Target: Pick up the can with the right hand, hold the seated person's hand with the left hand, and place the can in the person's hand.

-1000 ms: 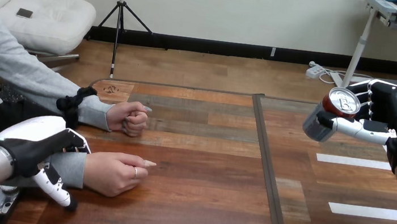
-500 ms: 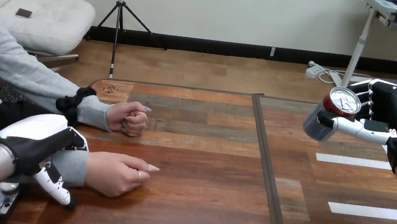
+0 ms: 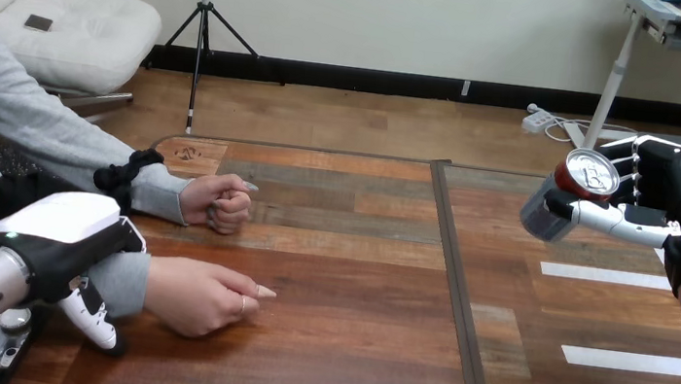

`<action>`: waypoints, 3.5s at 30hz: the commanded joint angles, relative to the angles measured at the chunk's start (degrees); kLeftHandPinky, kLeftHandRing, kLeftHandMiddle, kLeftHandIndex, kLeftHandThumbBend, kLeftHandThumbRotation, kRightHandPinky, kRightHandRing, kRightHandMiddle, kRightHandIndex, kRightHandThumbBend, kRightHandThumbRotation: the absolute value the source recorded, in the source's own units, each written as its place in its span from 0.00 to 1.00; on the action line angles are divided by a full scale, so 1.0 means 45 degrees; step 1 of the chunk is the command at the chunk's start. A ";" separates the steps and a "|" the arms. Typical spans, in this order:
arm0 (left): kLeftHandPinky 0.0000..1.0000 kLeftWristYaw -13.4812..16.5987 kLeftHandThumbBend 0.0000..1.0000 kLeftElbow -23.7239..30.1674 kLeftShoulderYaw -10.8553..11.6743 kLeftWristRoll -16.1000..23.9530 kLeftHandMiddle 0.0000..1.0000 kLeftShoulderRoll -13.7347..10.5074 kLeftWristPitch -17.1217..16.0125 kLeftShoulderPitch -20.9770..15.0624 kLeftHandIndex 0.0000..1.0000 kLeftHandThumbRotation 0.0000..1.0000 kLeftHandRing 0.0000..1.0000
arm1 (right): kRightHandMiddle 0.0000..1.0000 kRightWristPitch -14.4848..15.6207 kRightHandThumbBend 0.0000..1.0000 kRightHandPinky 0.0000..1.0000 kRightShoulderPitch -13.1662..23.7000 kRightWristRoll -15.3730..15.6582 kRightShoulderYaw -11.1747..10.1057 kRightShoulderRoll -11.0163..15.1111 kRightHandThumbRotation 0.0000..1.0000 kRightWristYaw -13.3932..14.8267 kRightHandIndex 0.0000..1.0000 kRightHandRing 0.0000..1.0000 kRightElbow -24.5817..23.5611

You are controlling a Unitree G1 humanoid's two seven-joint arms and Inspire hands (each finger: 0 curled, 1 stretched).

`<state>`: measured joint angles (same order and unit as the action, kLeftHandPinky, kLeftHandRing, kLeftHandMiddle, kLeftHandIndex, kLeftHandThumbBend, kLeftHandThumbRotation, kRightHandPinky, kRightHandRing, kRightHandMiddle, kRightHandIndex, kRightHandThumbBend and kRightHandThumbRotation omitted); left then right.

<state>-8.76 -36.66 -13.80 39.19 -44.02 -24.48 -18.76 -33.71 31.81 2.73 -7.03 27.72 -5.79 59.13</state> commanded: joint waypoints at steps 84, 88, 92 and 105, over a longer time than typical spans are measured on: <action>0.19 0.3939 0.99 -0.0184 -0.0227 0.0185 0.29 -0.0288 -0.1816 -0.0635 0.29 0.00 0.25 | 0.42 -0.0113 0.71 0.34 0.0600 -0.0138 -0.0213 0.0089 0.00 0.0158 0.45 0.37 -0.0608; 0.22 0.3575 1.00 -0.0088 -0.0184 -0.0038 0.32 -0.0324 -0.1839 -0.0626 0.32 0.00 0.28 | 0.42 -0.0145 0.71 0.34 0.0602 -0.0131 -0.0211 0.0086 0.00 0.0162 0.45 0.37 -0.0586; 0.23 0.3147 1.00 0.0053 -0.0137 -0.0301 0.34 -0.0359 -0.1750 -0.0601 0.34 0.00 0.29 | 0.42 -0.0156 0.71 0.34 0.0607 -0.0094 -0.0195 0.0101 0.00 0.0188 0.45 0.37 -0.0569; 0.26 0.3150 1.00 0.0036 -0.0067 -0.0460 0.36 -0.0465 -0.1952 -0.0633 0.37 0.00 0.31 | 0.42 0.0038 0.71 0.34 0.0630 -0.0164 -0.0232 0.0091 0.00 0.0144 0.45 0.37 -0.0586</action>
<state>4.28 -38.96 -16.79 38.63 -44.23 -32.45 -19.02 -33.02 31.77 2.78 -7.02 27.51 -5.70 59.13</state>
